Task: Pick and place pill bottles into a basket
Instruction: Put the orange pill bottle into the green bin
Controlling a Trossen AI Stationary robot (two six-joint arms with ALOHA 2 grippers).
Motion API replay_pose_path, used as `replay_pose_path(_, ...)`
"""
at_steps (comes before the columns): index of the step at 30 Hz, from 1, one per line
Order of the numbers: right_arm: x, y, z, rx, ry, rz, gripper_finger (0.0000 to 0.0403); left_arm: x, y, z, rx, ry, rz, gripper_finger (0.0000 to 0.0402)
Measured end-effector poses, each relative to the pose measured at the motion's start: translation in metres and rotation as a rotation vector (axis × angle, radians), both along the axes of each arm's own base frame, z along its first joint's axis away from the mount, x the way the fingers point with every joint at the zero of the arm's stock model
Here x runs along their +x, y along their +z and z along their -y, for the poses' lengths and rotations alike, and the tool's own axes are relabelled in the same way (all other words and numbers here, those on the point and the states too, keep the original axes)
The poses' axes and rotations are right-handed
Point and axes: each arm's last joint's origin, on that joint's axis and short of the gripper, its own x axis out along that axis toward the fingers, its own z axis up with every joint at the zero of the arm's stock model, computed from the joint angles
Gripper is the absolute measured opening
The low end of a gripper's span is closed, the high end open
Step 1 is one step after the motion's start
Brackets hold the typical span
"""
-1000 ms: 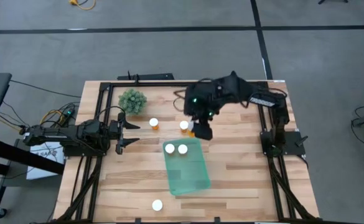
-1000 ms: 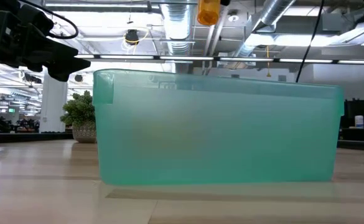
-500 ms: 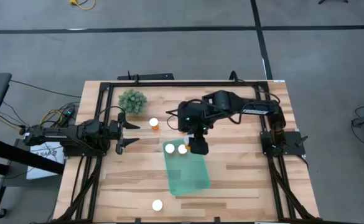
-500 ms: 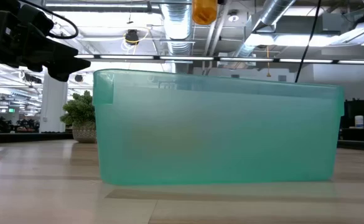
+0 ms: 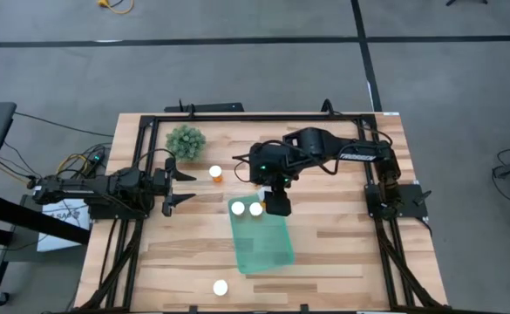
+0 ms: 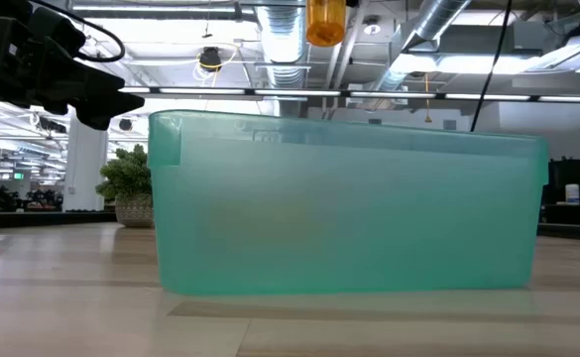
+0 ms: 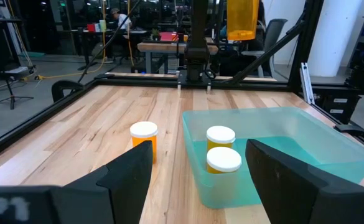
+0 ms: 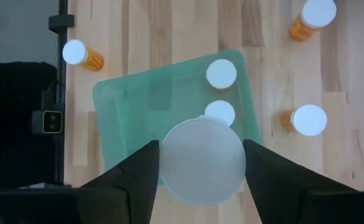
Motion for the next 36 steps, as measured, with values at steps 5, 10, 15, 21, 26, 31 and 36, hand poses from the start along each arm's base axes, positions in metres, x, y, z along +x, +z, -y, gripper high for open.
replay_pose_path(5,0.0,0.0,-0.002,0.001,0.009,0.003,0.0195,0.0,0.0,0.0,0.0,0.0,0.0,0.0248)
replay_pose_path(10,0.0,0.0,-0.006,-0.002,0.021,0.004,0.0199,0.0,0.0,0.0,0.0,0.0,-0.001,0.0248)
replay_pose_path(15,0.002,-0.002,-0.011,-0.017,0.02,0.019,0.0204,0.0,0.0,0.0,0.0,0.0,0.0,0.0248)
replay_pose_path(21,0.015,-0.036,-0.028,0.009,0.06,-0.011,0.0194,0.0,0.0,0.0,0.0,-0.001,0.0,0.0248)
replay_pose_path(26,0.028,-0.058,-0.039,0.047,0.103,0.046,0.0204,0.0,0.0,0.0,0.0,0.0,-0.001,0.0248)
replay_pose_path(31,0.035,-0.076,-0.044,0.055,0.115,0.085,0.0196,0.0,0.0,0.0,0.0,0.0,-0.001,0.0248)
replay_pose_path(36,0.041,-0.1,-0.045,0.076,0.099,0.088,0.0201,0.0,0.0,0.0,0.0,0.0,-0.001,0.0248)
